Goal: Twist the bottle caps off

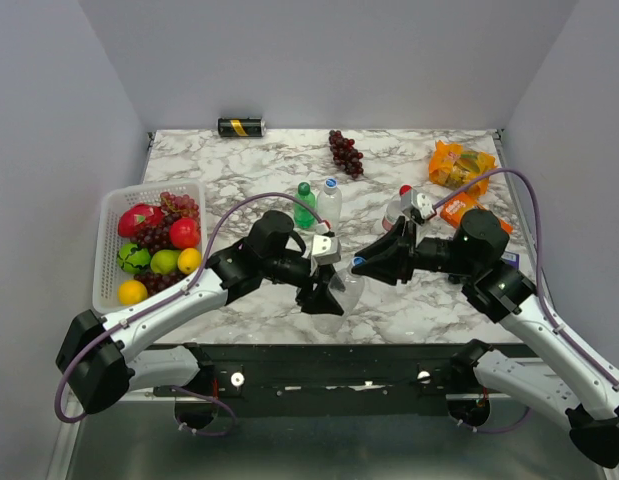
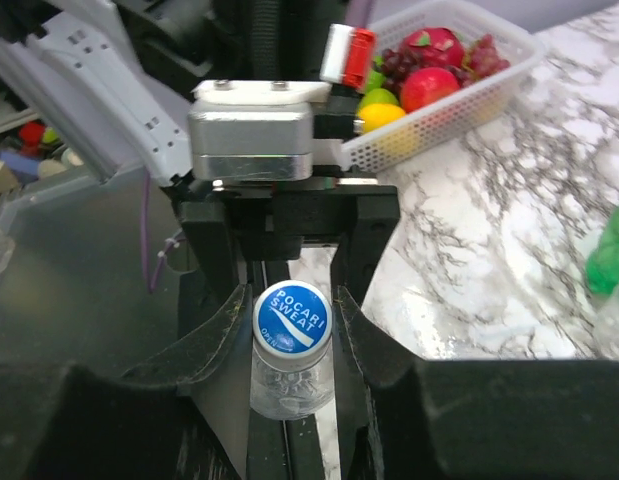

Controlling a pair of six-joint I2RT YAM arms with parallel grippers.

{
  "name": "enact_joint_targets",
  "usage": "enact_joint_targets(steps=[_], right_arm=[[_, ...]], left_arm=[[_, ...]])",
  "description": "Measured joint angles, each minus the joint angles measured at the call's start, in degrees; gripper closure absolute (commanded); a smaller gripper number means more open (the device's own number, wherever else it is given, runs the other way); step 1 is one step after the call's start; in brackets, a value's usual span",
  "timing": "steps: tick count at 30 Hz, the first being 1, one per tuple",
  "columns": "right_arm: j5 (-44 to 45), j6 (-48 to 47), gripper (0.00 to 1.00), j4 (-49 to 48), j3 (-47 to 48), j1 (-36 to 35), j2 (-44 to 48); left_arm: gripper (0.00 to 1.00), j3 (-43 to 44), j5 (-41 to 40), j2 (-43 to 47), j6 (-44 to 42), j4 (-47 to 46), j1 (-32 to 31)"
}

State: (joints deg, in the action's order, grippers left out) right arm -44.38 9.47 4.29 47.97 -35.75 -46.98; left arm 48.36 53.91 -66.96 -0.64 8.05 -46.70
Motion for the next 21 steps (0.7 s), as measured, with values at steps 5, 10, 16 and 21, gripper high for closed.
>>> enact_joint_targets(steps=[5, 10, 16, 21], right_arm=[[7.7, 0.6, 0.25, 4.0, 1.7, 0.2, -0.6], [16.0, 3.0, 0.21, 5.7, 2.7, 0.2, -0.9], [21.7, 6.7, 0.23, 5.1, 2.2, 0.2, -0.9], [23.2, 9.1, 0.25, 4.3, 2.1, 0.2, -1.9]], left_arm=[[0.65, 0.1, -12.1, 0.1, 1.4, -0.6, -1.2], [0.64, 0.5, -22.1, -0.7, 2.9, -0.7, -2.8], [0.64, 0.5, -28.0, -1.1, 4.5, -0.7, -3.6], [0.64, 0.5, -30.1, -1.1, 5.2, -0.9, -3.6]])
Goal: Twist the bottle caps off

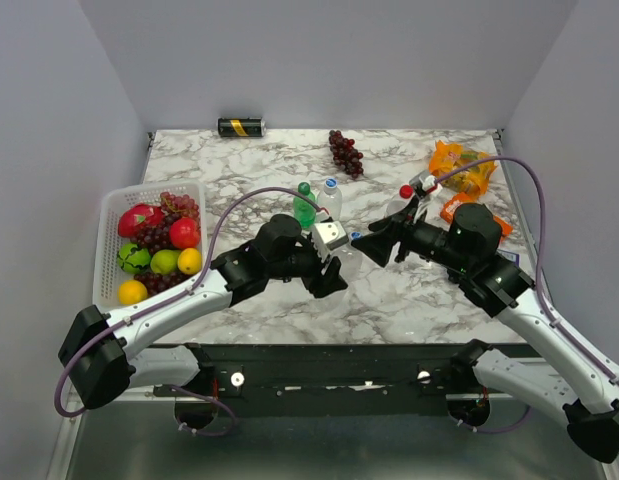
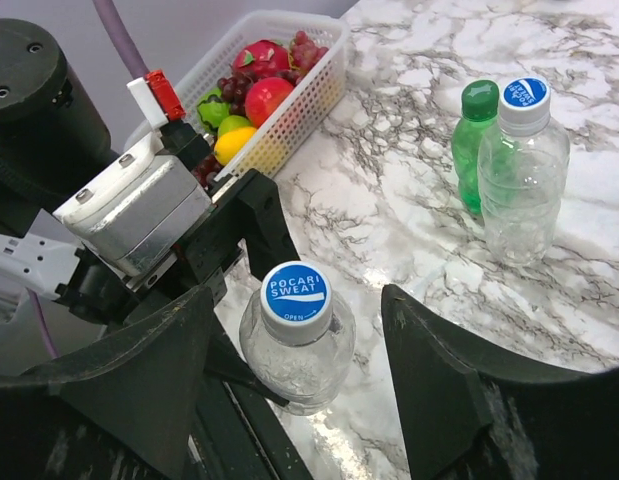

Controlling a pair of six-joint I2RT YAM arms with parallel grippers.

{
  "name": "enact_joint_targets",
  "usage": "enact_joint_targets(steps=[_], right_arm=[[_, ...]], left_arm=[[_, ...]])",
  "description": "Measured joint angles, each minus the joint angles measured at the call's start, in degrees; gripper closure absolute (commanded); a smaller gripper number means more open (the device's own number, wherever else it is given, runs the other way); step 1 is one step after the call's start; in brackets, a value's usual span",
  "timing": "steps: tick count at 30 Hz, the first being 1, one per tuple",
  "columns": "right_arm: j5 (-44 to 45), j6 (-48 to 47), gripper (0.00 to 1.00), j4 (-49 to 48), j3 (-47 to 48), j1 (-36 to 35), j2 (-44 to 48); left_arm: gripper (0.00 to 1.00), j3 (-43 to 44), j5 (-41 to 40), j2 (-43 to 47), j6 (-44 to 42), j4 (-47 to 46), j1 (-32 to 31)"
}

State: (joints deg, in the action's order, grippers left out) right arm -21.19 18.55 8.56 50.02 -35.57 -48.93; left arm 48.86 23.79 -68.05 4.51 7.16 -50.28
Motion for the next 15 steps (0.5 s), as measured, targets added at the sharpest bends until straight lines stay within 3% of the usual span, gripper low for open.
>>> enact_joint_targets(steps=[15], right_arm=[[0.0, 3.1, 0.39, -3.5, -0.5, -1.2, -3.8]], left_arm=[[0.64, 0.0, -2.3, 0.0, 0.0, 0.0, 0.0]])
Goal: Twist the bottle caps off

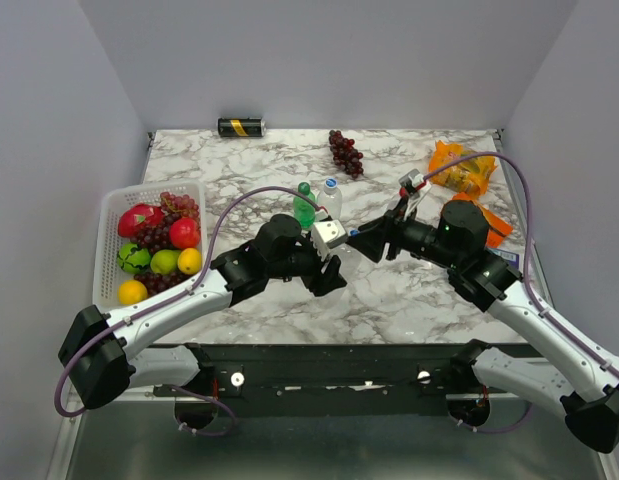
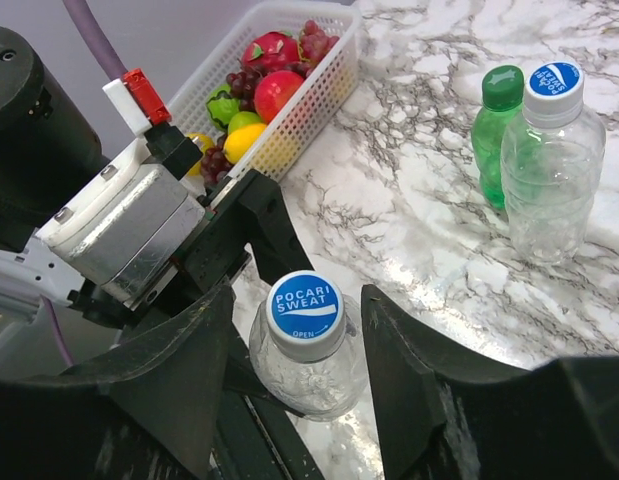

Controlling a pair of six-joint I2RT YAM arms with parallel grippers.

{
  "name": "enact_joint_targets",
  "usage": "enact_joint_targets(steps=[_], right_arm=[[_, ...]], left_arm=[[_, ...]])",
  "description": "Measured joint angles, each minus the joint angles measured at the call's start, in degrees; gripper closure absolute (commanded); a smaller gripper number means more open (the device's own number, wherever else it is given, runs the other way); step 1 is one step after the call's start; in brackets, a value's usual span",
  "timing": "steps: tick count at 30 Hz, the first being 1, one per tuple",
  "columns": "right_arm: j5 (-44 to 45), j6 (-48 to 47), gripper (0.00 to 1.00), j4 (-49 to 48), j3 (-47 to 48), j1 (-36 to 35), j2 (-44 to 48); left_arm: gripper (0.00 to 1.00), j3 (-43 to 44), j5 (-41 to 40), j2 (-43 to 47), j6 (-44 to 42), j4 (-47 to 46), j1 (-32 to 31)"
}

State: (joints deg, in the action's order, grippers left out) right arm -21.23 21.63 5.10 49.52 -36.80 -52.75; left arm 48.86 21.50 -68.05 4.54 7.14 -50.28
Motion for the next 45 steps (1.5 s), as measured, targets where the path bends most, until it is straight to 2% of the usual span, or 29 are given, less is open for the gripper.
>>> enact_joint_targets(steps=[3, 6, 7, 10, 16, 22, 30, 35, 39, 40, 42, 43, 45], right_arm=[[0.0, 0.0, 0.41, -0.5, 0.0, 0.0, -0.8], [-0.1, 0.0, 0.52, -0.6, 0.0, 0.0, -1.8], [-0.1, 0.0, 0.6, -0.6, 0.0, 0.0, -2.0], [-0.2, 0.2, 0.73, -0.8, 0.0, 0.0, -2.2], [-1.8, -0.3, 0.89, -1.6, -0.5, 0.0, -2.0], [-8.7, -3.3, 0.91, -4.2, -2.7, 0.9, 0.1], [-26.7, -7.2, 0.9, -8.7, -3.7, 1.8, 4.3], [-35.7, -8.3, 0.87, -10.3, -3.7, 1.8, 5.5], [-38.8, -8.9, 0.77, -11.0, -3.7, 1.8, 6.1], [-39.2, -9.1, 0.66, -11.0, -3.7, 1.8, 6.3], [-39.3, -9.3, 0.55, -11.0, -3.7, 1.8, 6.6], [-39.2, -9.3, 0.42, -11.0, -3.7, 1.8, 6.8], [-38.4, -9.4, 0.28, -10.6, -4.0, 1.8, 7.3]], left_arm=[[0.64, 0.0, 0.0, 0.0, 0.0, 0.0, 0.0], [0.64, 0.0, 0.0, 0.0, 0.0, 0.0, 0.0], [0.64, 0.0, 0.0, 0.0, 0.0, 0.0, 0.0], [0.64, 0.0, -0.2, 0.0, 0.0, 0.1, 0.0], [0.64, 0.0, 1.3, 0.0, -0.1, 0.2, 0.1], [0.64, 0.0, 9.0, 0.2, -1.0, 0.8, 0.9], [0.64, 0.0, 30.8, 1.6, -1.8, -0.5, 2.9], [0.64, 0.0, 40.0, 1.6, -1.2, -1.4, 2.9], [0.64, 0.0, 43.4, 1.6, -0.2, -1.9, 2.9], [0.64, 0.0, 43.7, 1.6, 0.0, -2.0, 2.9], [0.64, 0.0, 43.8, 1.6, 0.0, -2.2, 2.9], [0.64, 0.0, 43.7, 1.6, -0.2, -2.2, 2.9], [0.64, 0.1, 43.2, 1.6, -0.2, -2.0, 2.9]])
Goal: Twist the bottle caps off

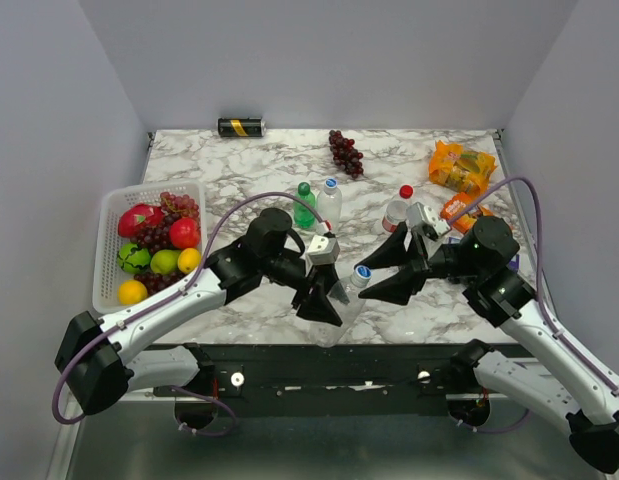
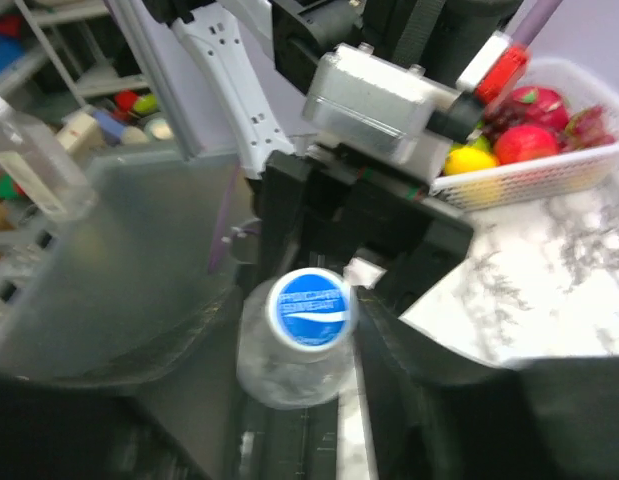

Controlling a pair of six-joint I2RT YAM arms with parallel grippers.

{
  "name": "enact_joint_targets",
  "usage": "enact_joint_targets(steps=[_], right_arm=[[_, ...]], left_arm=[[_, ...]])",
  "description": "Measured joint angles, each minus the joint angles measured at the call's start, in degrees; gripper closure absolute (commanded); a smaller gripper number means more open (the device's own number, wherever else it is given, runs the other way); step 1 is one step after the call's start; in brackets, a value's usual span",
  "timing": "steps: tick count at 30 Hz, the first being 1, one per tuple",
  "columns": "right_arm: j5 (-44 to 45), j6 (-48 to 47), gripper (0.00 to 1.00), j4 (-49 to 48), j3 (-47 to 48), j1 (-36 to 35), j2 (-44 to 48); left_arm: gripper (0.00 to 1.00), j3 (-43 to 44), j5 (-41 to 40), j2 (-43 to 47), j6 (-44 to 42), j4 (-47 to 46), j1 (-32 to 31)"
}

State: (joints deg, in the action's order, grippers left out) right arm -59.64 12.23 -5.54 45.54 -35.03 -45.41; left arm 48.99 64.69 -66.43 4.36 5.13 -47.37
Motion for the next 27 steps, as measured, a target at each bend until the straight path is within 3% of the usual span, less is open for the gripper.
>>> enact_joint_targets(steps=[3, 4, 8, 19, 27], right_arm=[[2.2, -0.3, 0.23, 2.2, -0.4, -0.1, 1.3], [2.8, -0.3, 0.13, 2.4, -0.4, -0.2, 1.6], [8.2, -0.2, 0.1, 5.6, -0.4, -0.2, 3.6], [35.6, 8.1, 0.3, 11.6, 2.1, -0.2, 4.0], [40.2, 13.6, 0.33, 11.5, 2.0, -0.8, -2.1]], left_arm=[[0.64, 1.3, -2.9, 0.0, -0.5, 0.8, 0.1], [0.64, 1.9, -4.1, 0.0, -0.7, 1.0, 0.1], [0.63, 2.4, -9.9, 0.2, -1.9, 1.9, 0.1], [0.63, 2.4, -32.4, 0.2, -1.9, 4.6, 0.1], [0.63, 2.4, -41.0, -1.5, -0.2, 5.1, -0.2]])
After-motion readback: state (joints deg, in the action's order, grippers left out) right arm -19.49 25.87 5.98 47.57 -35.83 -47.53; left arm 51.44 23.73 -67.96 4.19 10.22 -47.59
